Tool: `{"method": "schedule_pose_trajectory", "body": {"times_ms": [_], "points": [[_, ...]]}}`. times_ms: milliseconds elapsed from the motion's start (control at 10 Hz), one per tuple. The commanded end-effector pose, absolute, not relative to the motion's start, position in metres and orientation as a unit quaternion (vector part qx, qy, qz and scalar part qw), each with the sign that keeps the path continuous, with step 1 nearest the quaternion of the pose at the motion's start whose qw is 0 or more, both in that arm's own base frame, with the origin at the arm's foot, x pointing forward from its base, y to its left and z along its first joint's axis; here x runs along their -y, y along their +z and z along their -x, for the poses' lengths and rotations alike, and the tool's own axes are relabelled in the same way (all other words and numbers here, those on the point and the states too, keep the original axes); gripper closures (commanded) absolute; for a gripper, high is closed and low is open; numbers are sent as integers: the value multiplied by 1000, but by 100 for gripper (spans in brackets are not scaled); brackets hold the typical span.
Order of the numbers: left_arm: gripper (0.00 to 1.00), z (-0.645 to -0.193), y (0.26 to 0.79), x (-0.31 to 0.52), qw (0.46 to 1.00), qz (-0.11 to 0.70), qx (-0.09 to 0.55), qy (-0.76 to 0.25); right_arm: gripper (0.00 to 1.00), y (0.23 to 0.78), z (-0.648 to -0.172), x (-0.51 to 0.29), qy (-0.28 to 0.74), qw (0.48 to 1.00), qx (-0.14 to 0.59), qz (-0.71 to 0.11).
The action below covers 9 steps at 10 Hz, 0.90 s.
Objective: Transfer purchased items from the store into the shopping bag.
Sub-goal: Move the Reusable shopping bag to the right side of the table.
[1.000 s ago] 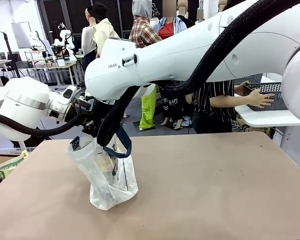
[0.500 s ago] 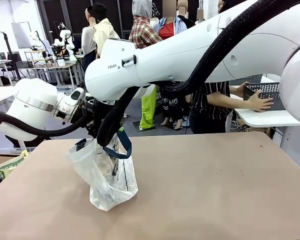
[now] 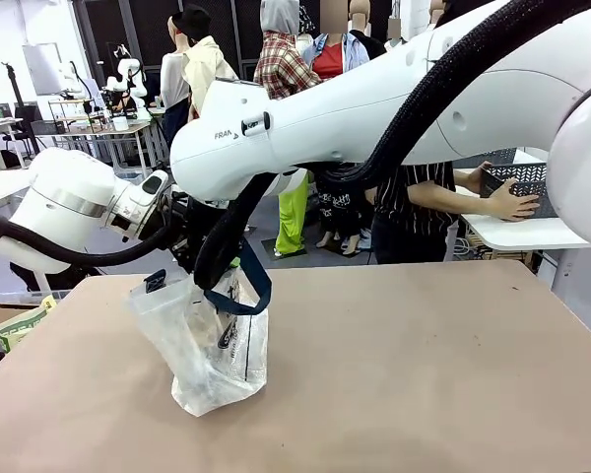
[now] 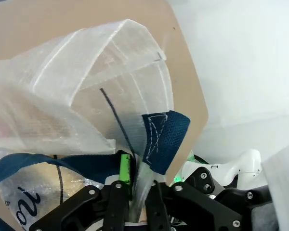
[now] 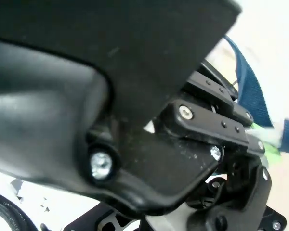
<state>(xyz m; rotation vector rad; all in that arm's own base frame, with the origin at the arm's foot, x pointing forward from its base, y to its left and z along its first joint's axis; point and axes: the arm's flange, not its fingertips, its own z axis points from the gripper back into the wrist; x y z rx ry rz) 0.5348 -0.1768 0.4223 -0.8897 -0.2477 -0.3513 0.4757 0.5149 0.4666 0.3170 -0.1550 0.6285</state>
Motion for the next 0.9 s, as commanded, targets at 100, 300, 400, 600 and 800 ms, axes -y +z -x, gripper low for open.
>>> {"method": "schedule_pose_trajectory", "body": {"times_ms": [100, 300, 400, 600, 800], "points": [[100, -534, 423, 189, 885, 422, 102, -167, 100, 473, -476, -526, 296, 935, 107, -163], [100, -535, 423, 188, 887, 420, 102, -162, 100, 474, -475, -525, 291, 936, 110, -164], [100, -534, 423, 187, 888, 420, 102, -161, 100, 474, -474, -525, 290, 936, 112, -164], [100, -535, 424, 185, 889, 418, 101, -158, 82, 474, -475, -522, 284, 938, 112, -163], [100, -535, 424, 184, 890, 417, 101, -156, 42, 475, -474, -521, 281, 939, 110, -163]]}}
